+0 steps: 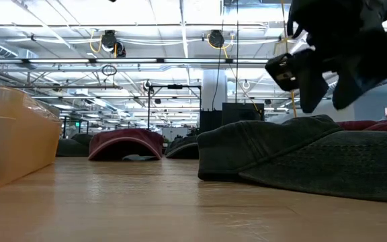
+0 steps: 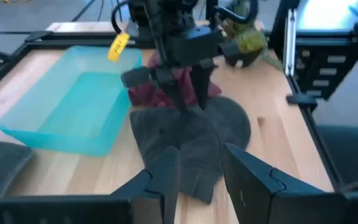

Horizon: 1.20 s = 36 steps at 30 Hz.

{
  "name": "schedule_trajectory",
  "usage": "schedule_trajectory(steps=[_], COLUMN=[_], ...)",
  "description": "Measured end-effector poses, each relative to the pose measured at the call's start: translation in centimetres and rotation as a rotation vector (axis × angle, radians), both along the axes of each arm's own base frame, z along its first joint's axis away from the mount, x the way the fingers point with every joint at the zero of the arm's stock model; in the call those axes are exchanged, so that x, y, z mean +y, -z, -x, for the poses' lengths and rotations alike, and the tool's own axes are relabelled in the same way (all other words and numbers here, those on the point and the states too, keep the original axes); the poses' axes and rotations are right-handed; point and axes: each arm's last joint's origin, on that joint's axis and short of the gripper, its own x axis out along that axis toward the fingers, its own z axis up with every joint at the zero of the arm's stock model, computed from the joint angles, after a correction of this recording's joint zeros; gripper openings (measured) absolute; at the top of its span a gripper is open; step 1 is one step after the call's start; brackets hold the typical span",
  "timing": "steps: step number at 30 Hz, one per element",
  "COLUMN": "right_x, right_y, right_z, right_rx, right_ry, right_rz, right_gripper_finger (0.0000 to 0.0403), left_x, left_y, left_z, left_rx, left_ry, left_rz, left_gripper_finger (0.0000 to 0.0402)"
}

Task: Pick & Place hat
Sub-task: Put the bottom black cap into the orange bin

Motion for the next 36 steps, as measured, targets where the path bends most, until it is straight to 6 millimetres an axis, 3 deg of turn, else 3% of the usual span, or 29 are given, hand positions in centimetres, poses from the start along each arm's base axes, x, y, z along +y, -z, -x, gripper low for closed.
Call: schedule_trajectory(steps=[4, 8, 16, 25, 32, 36], right_x=[0.1, 0.2, 0.3, 0.4, -0.3, -0.3], right_y=[1.5, 1.7, 1.5, -0.7, 0.5, 0.6], right_z=[-0.4, -0.8, -1.1, -3.6, -6.1, -7.7], right_rx=[0.045, 0.018, -0.027, -0.313, -0.287, -0.295], right_ry=[0.007, 0.005, -0.019, -0.01, -0.032, -0.026], right_rz=[0.033, 0.026, 0.032, 0.025, 0.069, 0.075], right_gripper_finger=[0.013, 0.0121, 0.001, 0.0003, 0.0001, 0.0001], left_x=[-0.5, -0.8, -1.0, -1.1, -1.1, 0.2], left_y=[1.0, 2.0, 3.7, 3.9, 3.3, 3.3], left_z=[0.6, 1.2, 2.0, 1.9, 1.3, 0.5], left_rx=[0.023, 0.034, 0.058, 0.017, -0.038, -0.023], left_ry=[0.006, -0.035, -0.071, -0.051, 0.001, -0.024], left_rz=[0.006, 0.008, 0.05, 0.049, 0.059, 0.142], left_gripper_finger=[0.0124, 0.0124, 0.0124, 0.0124, 0.0124, 0.0124])
